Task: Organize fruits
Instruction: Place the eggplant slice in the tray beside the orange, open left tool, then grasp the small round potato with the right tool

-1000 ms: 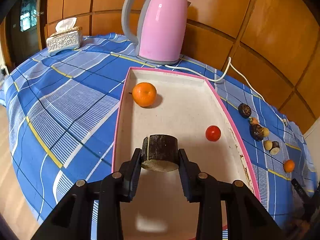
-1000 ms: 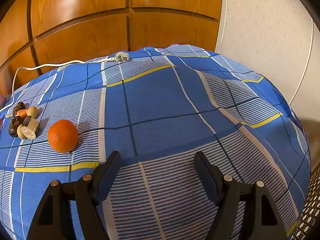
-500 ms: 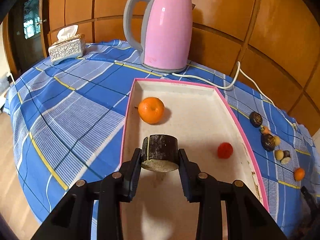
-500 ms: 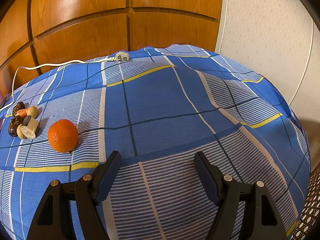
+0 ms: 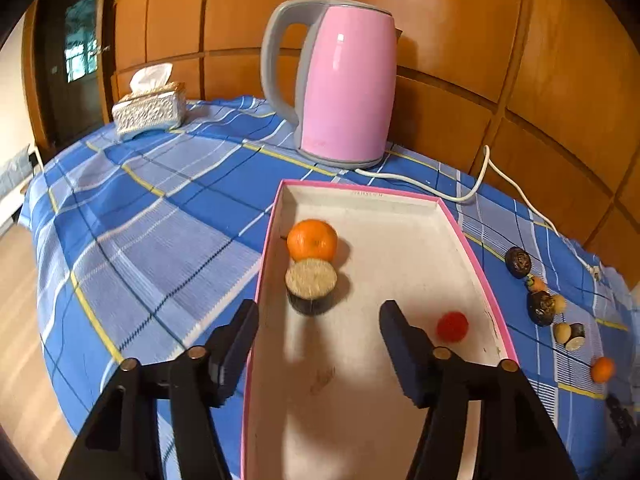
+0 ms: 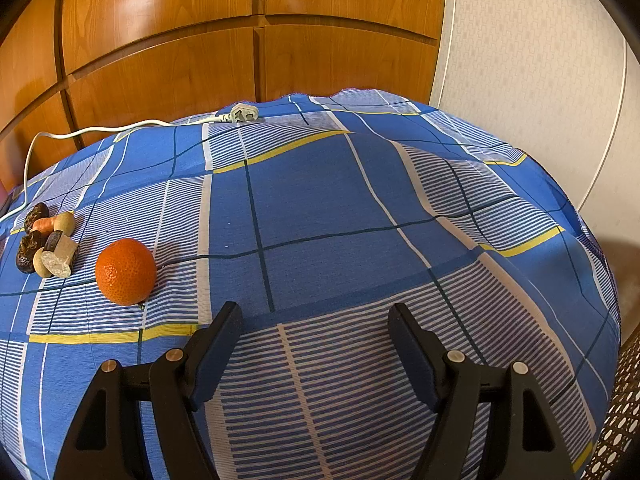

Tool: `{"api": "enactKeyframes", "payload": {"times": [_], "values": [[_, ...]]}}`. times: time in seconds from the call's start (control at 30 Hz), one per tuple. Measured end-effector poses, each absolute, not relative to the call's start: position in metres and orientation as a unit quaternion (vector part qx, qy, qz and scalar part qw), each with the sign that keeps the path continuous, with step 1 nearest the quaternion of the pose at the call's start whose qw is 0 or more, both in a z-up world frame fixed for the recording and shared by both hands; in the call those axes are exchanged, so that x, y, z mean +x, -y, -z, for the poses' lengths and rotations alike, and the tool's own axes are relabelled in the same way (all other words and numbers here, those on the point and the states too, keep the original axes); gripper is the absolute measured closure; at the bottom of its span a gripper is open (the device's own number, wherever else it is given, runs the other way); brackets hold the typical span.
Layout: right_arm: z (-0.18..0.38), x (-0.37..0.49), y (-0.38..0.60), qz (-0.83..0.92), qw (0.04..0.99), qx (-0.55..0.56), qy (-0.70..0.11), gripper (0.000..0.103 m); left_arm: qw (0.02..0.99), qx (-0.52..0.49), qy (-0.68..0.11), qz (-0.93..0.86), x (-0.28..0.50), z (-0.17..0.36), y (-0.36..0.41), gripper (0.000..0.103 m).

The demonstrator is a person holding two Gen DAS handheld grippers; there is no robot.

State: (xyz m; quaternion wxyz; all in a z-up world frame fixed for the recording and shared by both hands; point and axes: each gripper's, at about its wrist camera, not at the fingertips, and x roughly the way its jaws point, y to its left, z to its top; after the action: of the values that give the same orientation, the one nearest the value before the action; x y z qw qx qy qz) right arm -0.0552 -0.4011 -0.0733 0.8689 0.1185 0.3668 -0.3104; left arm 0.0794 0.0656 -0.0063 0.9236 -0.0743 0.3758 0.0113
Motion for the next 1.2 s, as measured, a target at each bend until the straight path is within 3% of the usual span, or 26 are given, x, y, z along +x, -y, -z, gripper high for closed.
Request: {"api": "enactKeyframes", "payload": {"times": [0.6, 0.77, 1.03, 1.2], "values": [[0.070, -0.054, 0.405, 0.303, 0.865, 0.127, -0.379, 0.027, 0.920, -0.077, -0.385, -0.017, 0.013, 0.023, -0.074, 0.027], [0.052, -0.054, 0.398, 0.285, 0.874, 0.128, -0.371, 0.027, 0.920, -0.086, -0.382, -0.028, 0.009, 0.025, -0.078, 0.020], [0.016, -0.020, 0.346, 0.140, 0.916, 0.095, -0.364, 0.027, 0.916, -0.106, -0.384, -0.044, 0.002, 0.031, -0.087, 0.014], [0.008, 0.015, 0.300, 0.044, 0.924, 0.060, -0.376, 0.040, 0.910, -0.114, -0.396, -0.044, 0.003, 0.037, -0.088, 0.014]]}}
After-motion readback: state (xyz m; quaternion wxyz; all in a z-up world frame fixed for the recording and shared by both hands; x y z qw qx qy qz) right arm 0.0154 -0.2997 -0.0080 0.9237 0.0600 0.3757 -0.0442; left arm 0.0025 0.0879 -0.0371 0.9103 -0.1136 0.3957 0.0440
